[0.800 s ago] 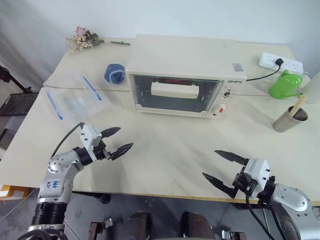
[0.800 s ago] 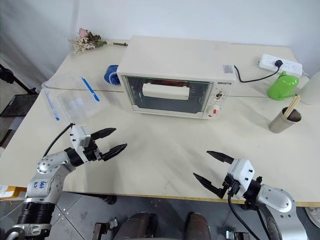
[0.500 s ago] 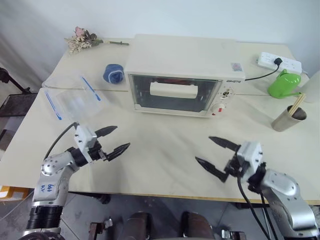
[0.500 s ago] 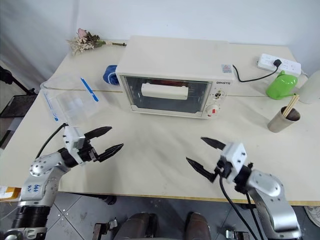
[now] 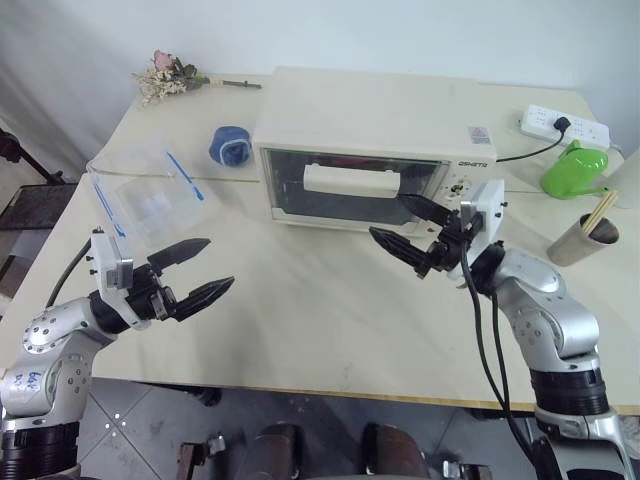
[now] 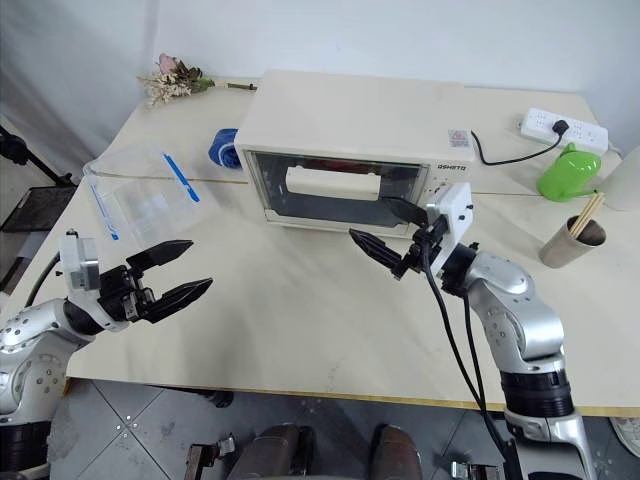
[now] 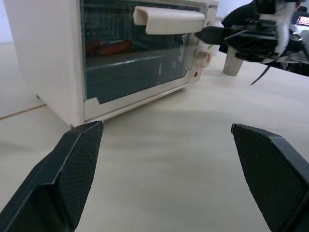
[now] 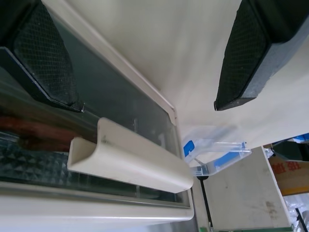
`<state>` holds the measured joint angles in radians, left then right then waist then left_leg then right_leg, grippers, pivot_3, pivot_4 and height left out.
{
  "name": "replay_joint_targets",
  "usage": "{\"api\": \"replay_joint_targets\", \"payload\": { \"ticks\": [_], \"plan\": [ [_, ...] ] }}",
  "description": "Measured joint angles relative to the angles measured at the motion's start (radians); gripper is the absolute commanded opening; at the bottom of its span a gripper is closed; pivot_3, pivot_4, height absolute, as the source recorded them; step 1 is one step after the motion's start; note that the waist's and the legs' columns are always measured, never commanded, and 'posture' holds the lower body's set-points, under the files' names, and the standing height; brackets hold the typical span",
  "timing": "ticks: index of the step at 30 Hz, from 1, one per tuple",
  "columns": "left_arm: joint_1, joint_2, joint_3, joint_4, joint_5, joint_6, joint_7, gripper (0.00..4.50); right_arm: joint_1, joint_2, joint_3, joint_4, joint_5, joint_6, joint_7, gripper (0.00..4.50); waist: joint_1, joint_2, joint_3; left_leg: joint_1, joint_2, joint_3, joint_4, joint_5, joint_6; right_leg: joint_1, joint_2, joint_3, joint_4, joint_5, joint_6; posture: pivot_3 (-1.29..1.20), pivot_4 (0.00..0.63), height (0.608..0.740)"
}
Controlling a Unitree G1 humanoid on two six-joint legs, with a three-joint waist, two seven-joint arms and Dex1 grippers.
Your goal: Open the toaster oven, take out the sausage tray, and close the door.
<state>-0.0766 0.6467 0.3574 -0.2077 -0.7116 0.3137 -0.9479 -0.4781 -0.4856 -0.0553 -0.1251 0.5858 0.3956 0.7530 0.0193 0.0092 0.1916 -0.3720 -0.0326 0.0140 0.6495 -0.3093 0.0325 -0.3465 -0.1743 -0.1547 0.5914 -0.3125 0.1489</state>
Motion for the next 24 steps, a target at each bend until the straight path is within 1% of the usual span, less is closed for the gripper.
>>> {"api": "replay_joint_targets", "payload": {
  "ticks": [4, 7, 15, 16, 17, 19, 22, 23, 24],
  "plan": [
    [0.053, -0.015, -0.002, -0.055, -0.009, 0.020, 0.026, 4.48, -0.069, 0.024, 0.016, 0.069, -0.028, -0.048, 0.057, 4.50, -0.011, 0.000, 0.000, 0.000, 0.001, 0.000, 0.000, 0.000, 0.000, 0.000, 0.001, 0.000, 0.000, 0.000, 0.000, 0.00, 0.150, 0.740],
    [0.054, -0.018, 0.013, -0.059, -0.025, 0.037, 0.047, 4.48, -0.072, 0.028, 0.017, 0.089, -0.044, -0.099, 0.117, 4.50, -0.017, 0.000, 0.000, 0.000, 0.002, 0.000, 0.000, 0.000, 0.000, 0.000, 0.002, 0.001, 0.000, 0.000, 0.000, 0.00, 0.150, 0.740],
    [-0.018, -0.018, 0.035, -0.050, -0.081, 0.087, 0.087, 4.48, 0.040, -0.042, 0.090, 0.070, -0.147, -0.283, 0.311, 4.50, -0.023, 0.000, 0.000, 0.001, 0.003, 0.003, 0.000, 0.000, -0.001, -0.001, 0.003, 0.003, 0.000, 0.000, 0.000, 0.00, 0.150, 0.740],
    [-0.030, -0.018, 0.033, -0.045, -0.086, 0.092, 0.084, 4.10, 0.053, -0.048, 0.098, 0.070, -0.165, -0.307, 0.327, 4.50, -0.023, 0.000, 0.000, 0.001, 0.003, 0.004, 0.001, 0.000, -0.001, -0.001, 0.003, 0.004, 0.000, 0.000, 0.000, 0.00, 0.150, 0.740],
    [-0.050, -0.019, 0.031, -0.027, -0.088, 0.092, 0.082, 3.95, 0.067, -0.055, 0.101, 0.070, -0.180, -0.332, 0.337, 4.50, -0.021, 0.000, 0.000, 0.001, 0.003, 0.004, 0.002, 0.000, -0.001, -0.001, 0.003, 0.005, 0.000, 0.000, 0.000, 0.00, 0.150, 0.740],
    [-0.111, -0.022, 0.030, 0.030, -0.087, 0.091, 0.088, 3.35, 0.085, -0.058, 0.099, 0.071, -0.201, -0.367, 0.345, 4.50, -0.019, 0.000, 0.000, 0.001, 0.003, 0.004, 0.003, 0.000, -0.001, -0.001, 0.004, 0.005, 0.000, 0.000, 0.000, 0.00, 0.150, 0.740],
    [-0.279, -0.065, 0.009, 0.156, -0.062, 0.061, 0.108, 2.47, 0.107, -0.054, 0.097, 0.071, -0.217, -0.398, 0.335, 4.50, -0.008, -0.001, 0.001, 0.000, 0.003, 0.004, 0.005, 0.000, -0.001, 0.000, 0.004, 0.006, 0.000, 0.000, 0.000, 0.00, 0.150, 0.740],
    [-0.323, -0.073, -0.005, 0.192, -0.045, 0.047, 0.107, 2.09, 0.108, -0.053, 0.098, 0.069, -0.222, -0.400, 0.331, 4.50, -0.007, -0.001, 0.001, 0.000, 0.003, 0.005, 0.005, -0.001, -0.001, 0.000, 0.004, 0.007, 0.000, 0.000, 0.000, 0.00, 0.150, 0.740],
    [-0.346, -0.079, -0.018, 0.210, -0.032, 0.040, 0.106, 1.90, 0.109, -0.051, 0.099, 0.066, -0.223, -0.403, 0.328, 4.50, -0.007, -0.001, 0.000, 0.000, 0.003, 0.005, 0.005, -0.001, -0.001, 0.000, 0.004, 0.007, 0.000, 0.000, 0.000, 0.00, 0.150, 0.740]
  ]
}}
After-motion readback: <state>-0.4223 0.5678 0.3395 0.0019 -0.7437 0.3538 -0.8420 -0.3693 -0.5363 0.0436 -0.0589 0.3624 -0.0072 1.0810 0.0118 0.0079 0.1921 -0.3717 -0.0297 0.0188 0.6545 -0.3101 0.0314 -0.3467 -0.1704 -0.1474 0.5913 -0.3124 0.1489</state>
